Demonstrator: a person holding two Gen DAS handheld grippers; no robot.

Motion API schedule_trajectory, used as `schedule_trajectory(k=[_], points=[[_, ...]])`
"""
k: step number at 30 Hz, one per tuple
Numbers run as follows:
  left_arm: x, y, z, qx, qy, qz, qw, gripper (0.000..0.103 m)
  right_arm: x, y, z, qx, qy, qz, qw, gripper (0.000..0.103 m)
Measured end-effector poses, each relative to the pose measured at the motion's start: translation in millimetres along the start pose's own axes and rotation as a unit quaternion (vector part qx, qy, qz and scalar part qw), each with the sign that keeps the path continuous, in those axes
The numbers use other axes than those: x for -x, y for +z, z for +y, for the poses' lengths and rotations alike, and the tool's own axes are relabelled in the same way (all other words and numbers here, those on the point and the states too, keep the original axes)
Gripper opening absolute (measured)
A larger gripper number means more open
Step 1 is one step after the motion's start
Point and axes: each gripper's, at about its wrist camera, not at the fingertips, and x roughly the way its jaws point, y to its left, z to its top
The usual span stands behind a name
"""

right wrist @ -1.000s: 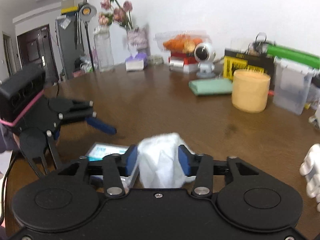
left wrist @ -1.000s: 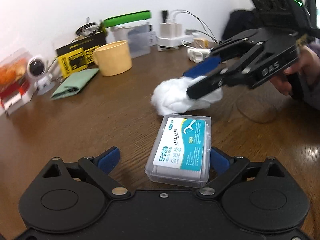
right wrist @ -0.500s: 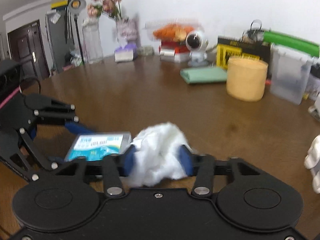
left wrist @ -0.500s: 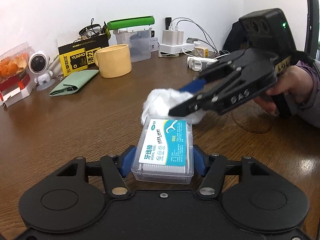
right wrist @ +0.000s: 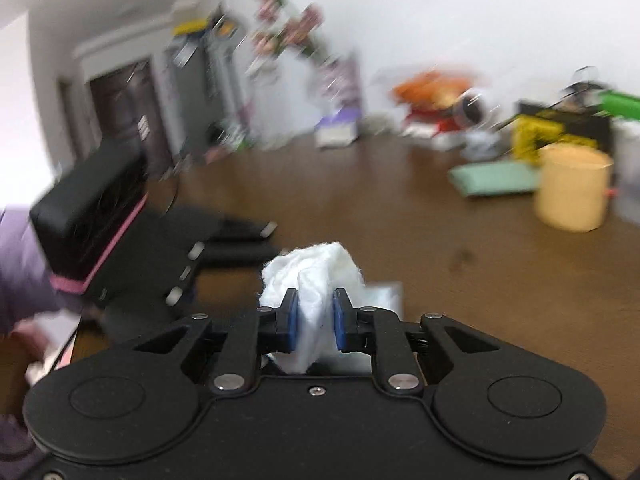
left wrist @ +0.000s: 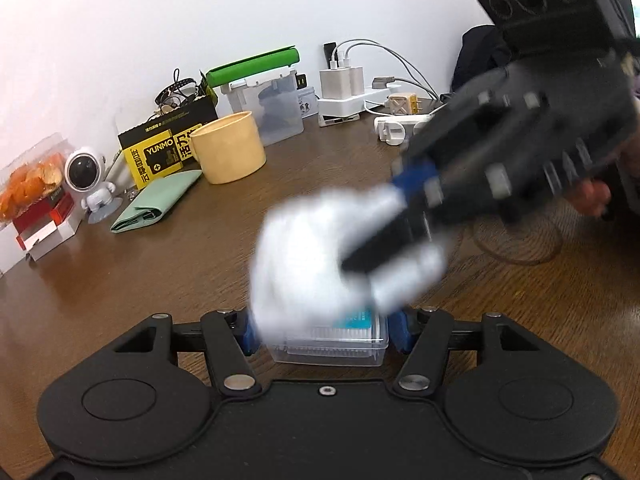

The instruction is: Clean container

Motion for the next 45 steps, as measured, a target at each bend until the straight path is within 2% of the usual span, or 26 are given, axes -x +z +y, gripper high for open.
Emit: schedule_trajectory(k=[4,6,10,12,16,19,21,23,26,28,31,33,38,39,45], points=[[1,0,-3,-0.008,0.006,-0.002,1.0,0.059,0,-1,-2,0.012,-0.06,0.002,0.998,0.019],[0,0,-2,-0.005,0.003,-0.001,1.0,0.059,3,-1,-7,0.002,-0.075,-0.003,0.997,0.019],[0,0,1,-0.001,0.0,0.0,1.0,0.059,-2,-1,-2,0.004,-0.013,0.004,1.0,0.019],[0,-1,2,0.004,-0.004,0.001,1.0,0.059,-3,-1,2,0.012,-0.012,0.007,1.0,0.019],[-1,-1,7,0.019,-0.015,0.005,0.9997,0.059,1,-1,-13,-0.014,-0.052,-0.001,0.999,0.019],[-2,-1,10,0.027,-0.024,0.006,0.9993,0.059,-1,-1,-7,-0.009,-0.006,0.002,1.0,0.02],[-2,-1,11,0.028,-0.026,0.007,0.9992,0.059,-3,-1,1,0.009,0.008,0.008,1.0,0.02],[-2,-1,11,0.03,-0.027,0.007,0.9992,0.059,-3,-1,-1,0.006,-0.004,0.008,1.0,0.02],[-3,-1,15,0.041,-0.036,0.01,0.9985,0.059,2,0,-16,-0.018,-0.052,0.0,0.998,0.02],[-4,-1,18,0.049,-0.042,0.012,0.9978,0.059,3,0,-19,-0.026,-0.055,-0.002,0.998,0.02],[-4,-2,18,0.052,-0.045,0.013,0.9976,0.059,-2,0,-10,-0.011,-0.01,0.005,1.0,0.02],[-4,-2,18,0.052,-0.047,0.013,0.9975,0.059,-3,-1,-2,0.008,0.004,0.006,1.0,0.02],[-6,-2,25,0.071,-0.06,0.019,0.9955,0.059,4,0,-24,-0.033,-0.063,-0.004,0.997,0.021],[-7,-2,27,0.076,-0.064,0.02,0.9949,0.059,4,0,-26,-0.038,-0.064,-0.004,0.997,0.021],[-7,-2,26,0.074,-0.064,0.02,0.995,0.059,-2,-2,-10,-0.017,-0.009,0.0,1.0,0.022]])
